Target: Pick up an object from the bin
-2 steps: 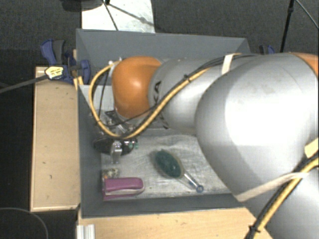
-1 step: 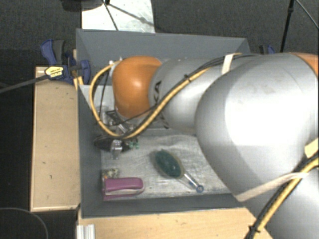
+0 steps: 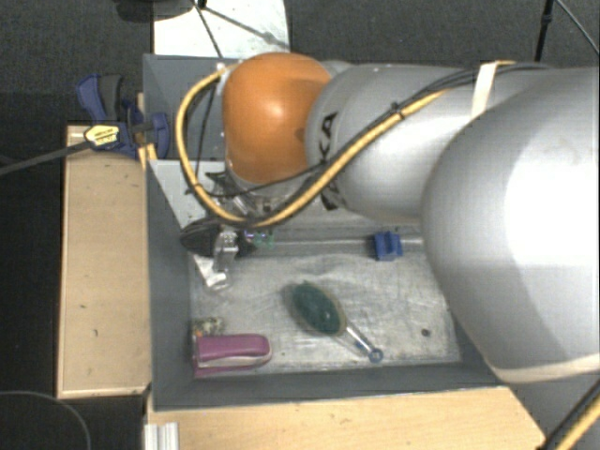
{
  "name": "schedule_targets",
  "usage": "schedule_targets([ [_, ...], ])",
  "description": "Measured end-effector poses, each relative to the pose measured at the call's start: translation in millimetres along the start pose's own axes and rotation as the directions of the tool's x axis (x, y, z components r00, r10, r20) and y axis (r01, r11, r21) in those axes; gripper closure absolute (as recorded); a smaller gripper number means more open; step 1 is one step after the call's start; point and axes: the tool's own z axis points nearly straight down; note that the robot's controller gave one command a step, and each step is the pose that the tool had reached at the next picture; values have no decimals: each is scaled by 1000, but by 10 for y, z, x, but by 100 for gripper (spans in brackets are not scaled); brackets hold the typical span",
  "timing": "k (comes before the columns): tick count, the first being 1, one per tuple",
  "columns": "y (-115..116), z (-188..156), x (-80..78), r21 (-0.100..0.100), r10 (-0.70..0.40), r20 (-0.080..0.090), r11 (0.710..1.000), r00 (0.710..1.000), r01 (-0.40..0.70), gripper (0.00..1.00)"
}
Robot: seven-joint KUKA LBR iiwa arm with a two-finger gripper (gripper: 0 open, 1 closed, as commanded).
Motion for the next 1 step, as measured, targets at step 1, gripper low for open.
schedule_targets([
  [1, 8, -310, -16, 1, 1, -4, 1000, 1000, -1, 100],
])
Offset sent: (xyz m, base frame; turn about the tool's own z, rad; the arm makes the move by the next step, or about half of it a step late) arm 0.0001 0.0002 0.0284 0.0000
